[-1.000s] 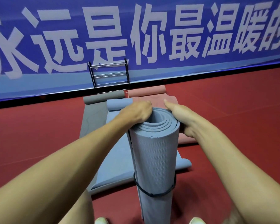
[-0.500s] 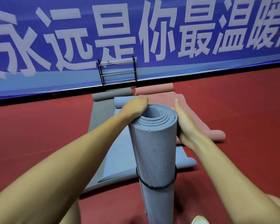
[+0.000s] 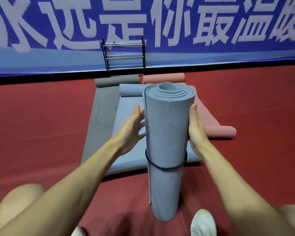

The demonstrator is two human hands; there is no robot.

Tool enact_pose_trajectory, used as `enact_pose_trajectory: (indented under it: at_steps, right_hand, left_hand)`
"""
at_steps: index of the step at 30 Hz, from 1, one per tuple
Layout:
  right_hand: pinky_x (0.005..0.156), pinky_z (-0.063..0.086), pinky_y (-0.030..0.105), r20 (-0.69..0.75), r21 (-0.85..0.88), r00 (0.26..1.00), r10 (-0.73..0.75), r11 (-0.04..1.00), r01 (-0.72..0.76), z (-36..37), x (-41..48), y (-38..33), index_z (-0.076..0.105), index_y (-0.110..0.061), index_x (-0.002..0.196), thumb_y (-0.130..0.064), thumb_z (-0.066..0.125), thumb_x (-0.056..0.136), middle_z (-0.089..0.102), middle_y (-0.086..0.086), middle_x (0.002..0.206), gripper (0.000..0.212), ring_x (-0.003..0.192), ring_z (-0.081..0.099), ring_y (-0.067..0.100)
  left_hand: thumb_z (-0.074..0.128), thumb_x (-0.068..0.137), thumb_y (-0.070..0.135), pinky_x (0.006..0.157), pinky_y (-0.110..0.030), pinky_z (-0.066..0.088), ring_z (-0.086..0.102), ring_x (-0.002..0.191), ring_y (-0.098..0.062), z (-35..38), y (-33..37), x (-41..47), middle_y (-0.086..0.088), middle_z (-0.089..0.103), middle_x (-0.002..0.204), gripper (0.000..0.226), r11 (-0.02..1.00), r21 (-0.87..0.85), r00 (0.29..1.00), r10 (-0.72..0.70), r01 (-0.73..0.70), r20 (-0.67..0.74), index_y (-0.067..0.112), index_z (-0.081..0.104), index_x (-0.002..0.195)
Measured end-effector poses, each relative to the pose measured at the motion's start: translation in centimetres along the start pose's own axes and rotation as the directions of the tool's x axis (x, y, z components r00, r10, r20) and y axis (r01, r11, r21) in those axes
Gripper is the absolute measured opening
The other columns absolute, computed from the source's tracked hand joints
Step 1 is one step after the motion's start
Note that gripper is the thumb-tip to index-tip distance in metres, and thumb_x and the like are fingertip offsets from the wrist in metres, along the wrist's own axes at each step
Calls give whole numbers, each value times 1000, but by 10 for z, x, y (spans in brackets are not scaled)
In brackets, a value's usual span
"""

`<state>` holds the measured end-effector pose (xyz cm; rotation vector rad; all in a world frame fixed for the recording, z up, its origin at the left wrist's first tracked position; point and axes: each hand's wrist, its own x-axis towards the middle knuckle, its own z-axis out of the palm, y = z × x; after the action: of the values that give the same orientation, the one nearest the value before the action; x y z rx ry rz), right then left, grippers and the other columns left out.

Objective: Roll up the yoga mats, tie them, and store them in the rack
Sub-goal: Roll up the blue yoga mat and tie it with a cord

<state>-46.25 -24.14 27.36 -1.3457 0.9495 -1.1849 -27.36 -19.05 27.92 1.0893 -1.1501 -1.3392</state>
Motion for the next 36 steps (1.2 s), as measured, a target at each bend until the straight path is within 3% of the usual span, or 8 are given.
enact_pose_trajectory:
  at_steps: [4, 7, 10, 13, 18, 23, 31, 36]
  right_hand:
    - [113, 29, 29, 23, -30, 998, 65, 998, -64, 7, 11, 25, 38, -25, 143, -69, 33, 90, 44, -15, 139, 70, 127, 41, 2]
    - [103, 32, 23, 79, -93, 991, 112, 990, -105, 7, 8, 48, 36, -21, 142, -62, 36, 83, 46, -12, 134, 72, 121, 44, 3]
    - [99, 32, 23, 100, -151, 971, 217, 968, -201, 1, 2, 80, 36, -24, 143, -66, 44, 71, 47, -14, 130, 83, 125, 45, 6]
    - [103, 39, 25, 176, -153, 947, 270, 957, -245, -4, 1, 111, 29, -35, 144, -60, 59, 69, 51, -19, 129, 84, 125, 48, 2]
    - [93, 40, 11, 210, -214, 958, 197, 965, -152, -5, 19, 132, 25, -31, 143, -23, 87, 61, 46, -22, 127, 104, 115, 48, -8]
    - [81, 49, 16, -34, -100, 987, 155, 983, -157, 0, 43, 120, 56, -15, 116, -8, 87, 58, 65, -5, 112, 66, 97, 64, 1]
    - [78, 58, 42, 16, -80, 999, 50, 996, -49, 58, 68, 43, 69, -19, 93, -26, 86, 66, 74, -2, 98, 33, 94, 70, 17]
    - [78, 59, 46, 93, 4, 995, 37, 999, -38, 130, 73, 1, 69, -16, 99, -23, 79, 78, 74, -6, 94, 25, 86, 69, 12]
  left_hand:
    - [80, 73, 37, 98, -27, 46, 48, 123, -3, -12, -43, -6, 11, 44, 142, 88, 970, 203, 991, -133, 132, -7, 27, 29, 144]
    - [91, 59, 25, 96, -23, 46, 39, 130, -13, -16, -65, 7, 5, 37, 142, 106, 931, 341, 988, -94, 129, -119, 33, 24, 140]
    - [94, 53, 29, 106, -30, 31, 25, 139, -13, -27, -87, 15, 6, 29, 146, 118, 942, 302, 980, -95, 146, -175, 43, 18, 142]
    - [83, 68, 6, 88, -26, 46, 48, 125, -11, -31, -104, 17, 2, 40, 142, 113, 961, 171, 975, -209, 218, -72, 36, 9, 148]
    - [86, 57, -8, 76, -11, 50, 60, 95, 11, -23, -125, 40, 7, 57, 120, 88, 985, 139, 978, -77, 105, -192, 18, 40, 127]
    - [90, 46, -1, 66, -11, 51, 66, 75, 7, -21, -103, 68, 16, 65, 90, 63, 989, 119, 966, -54, 86, -252, 23, 56, 93]
    - [86, 41, 67, 90, -36, 54, 63, 106, -14, -72, -16, 60, -1, 60, 120, 93, 915, 400, 932, 185, -48, -312, 29, 53, 119]
    - [87, 58, 42, 90, -26, 52, 62, 108, -4, -120, 42, 23, 11, 62, 122, 87, 900, 404, 936, 270, -163, -223, 31, 43, 132]
